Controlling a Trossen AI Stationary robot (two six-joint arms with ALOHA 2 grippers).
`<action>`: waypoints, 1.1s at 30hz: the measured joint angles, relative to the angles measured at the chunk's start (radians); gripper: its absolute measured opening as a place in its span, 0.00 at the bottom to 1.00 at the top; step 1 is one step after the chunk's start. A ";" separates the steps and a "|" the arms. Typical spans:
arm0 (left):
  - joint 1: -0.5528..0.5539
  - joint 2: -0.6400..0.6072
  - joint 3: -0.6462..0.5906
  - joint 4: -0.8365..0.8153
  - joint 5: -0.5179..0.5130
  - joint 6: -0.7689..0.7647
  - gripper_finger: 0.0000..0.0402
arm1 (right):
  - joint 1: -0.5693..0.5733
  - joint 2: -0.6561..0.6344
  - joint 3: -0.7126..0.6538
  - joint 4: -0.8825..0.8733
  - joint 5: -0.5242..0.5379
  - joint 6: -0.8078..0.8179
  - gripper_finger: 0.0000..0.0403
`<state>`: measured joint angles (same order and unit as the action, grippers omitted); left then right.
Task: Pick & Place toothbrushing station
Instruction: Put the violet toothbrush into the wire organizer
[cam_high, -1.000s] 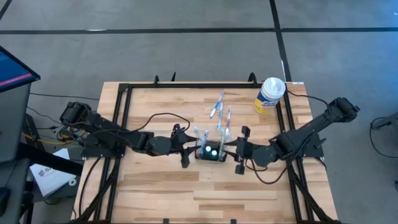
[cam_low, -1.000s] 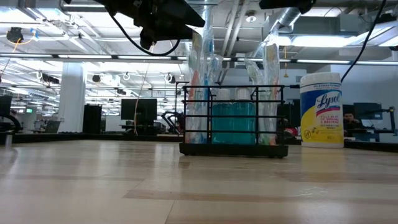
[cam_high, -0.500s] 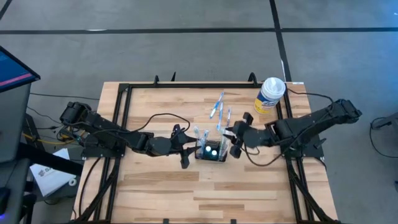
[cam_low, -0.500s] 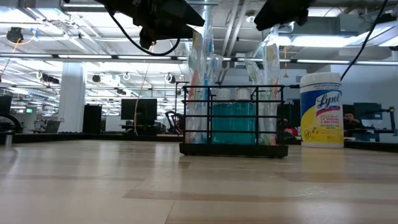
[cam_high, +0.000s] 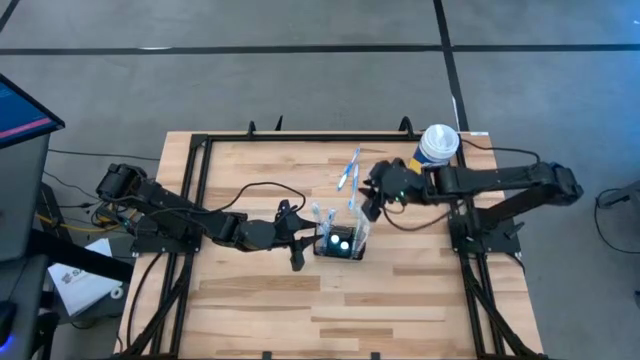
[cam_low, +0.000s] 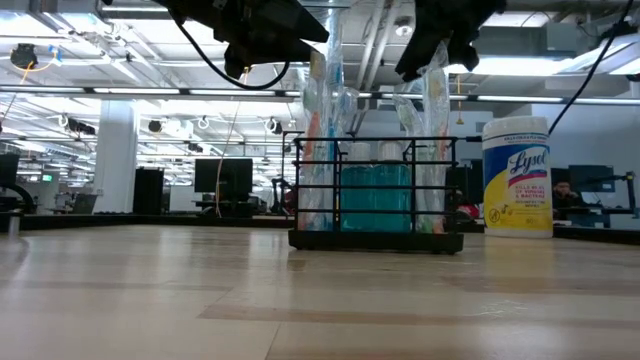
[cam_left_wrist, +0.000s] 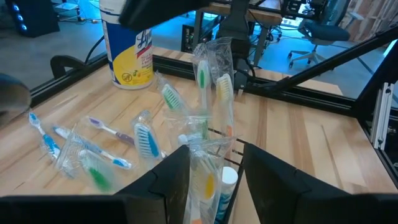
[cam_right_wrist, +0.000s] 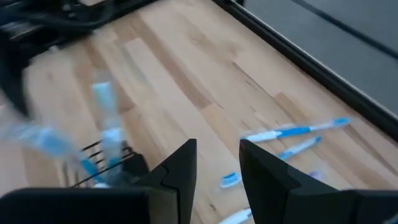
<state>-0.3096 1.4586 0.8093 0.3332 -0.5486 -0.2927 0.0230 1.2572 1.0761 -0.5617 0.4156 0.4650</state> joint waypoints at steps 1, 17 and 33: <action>0.000 0.000 0.000 0.000 0.000 0.000 0.36 | -0.023 0.000 0.000 -0.007 -0.013 0.011 0.28; 0.000 0.000 0.000 0.000 0.000 0.000 0.36 | -0.280 0.008 0.000 -0.026 -0.190 0.068 0.28; -0.001 0.000 0.000 0.005 0.004 -0.003 0.36 | -0.436 0.249 -0.001 0.056 -0.288 0.160 0.28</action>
<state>-0.3106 1.4590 0.8093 0.3387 -0.5442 -0.2952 -0.4126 1.5065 1.0753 -0.5061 0.1275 0.6247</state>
